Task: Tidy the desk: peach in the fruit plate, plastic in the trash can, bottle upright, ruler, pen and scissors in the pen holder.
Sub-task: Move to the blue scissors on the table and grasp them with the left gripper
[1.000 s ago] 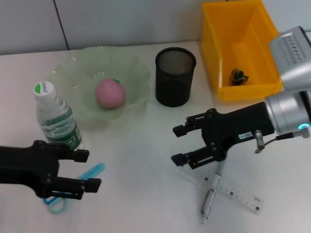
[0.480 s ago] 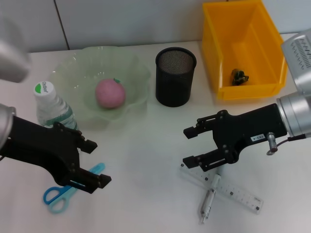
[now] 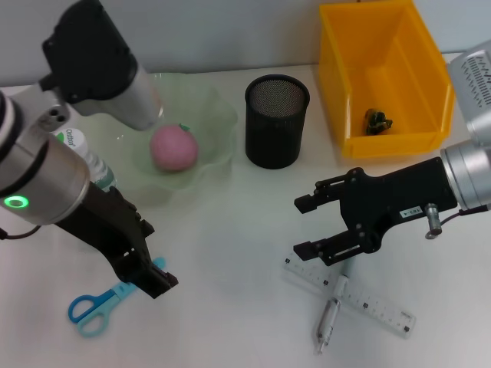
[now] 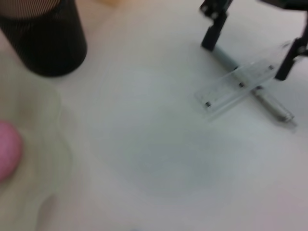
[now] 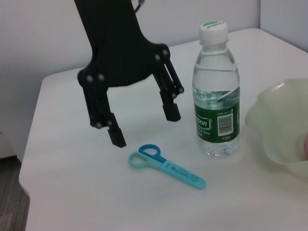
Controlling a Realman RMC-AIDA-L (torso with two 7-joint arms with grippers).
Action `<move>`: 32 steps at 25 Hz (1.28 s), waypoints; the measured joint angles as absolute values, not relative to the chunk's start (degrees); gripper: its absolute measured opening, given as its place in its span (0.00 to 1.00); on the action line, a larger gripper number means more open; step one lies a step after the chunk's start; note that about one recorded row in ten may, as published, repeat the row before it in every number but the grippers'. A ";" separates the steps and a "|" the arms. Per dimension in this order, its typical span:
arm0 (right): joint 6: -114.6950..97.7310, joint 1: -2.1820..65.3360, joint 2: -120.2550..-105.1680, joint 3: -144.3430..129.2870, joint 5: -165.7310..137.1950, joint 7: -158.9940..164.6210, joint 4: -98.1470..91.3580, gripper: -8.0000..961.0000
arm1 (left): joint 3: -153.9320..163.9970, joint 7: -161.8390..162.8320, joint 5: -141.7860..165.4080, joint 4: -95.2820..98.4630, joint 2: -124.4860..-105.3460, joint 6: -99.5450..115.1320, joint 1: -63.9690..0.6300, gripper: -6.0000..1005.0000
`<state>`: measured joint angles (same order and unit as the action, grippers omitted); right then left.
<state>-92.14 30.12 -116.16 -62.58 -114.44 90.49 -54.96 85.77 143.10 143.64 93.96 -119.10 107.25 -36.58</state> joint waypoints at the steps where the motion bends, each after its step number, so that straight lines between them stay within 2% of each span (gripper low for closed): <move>1: -92.14 30.12 -116.16 -62.58 -114.44 90.49 -54.96 0.79 | 85.77 143.10 143.64 93.96 -119.10 107.25 -36.58 0.81; 9: -91.56 31.09 -116.45 -62.57 -115.68 90.56 -54.96 0.79 | 88.32 145.69 145.09 87.89 -119.09 105.31 -38.99 0.81; 32: -91.41 32.52 -116.70 -62.63 -117.81 91.06 -54.41 0.79 | 89.24 141.37 145.76 81.20 -119.09 103.52 -40.47 0.81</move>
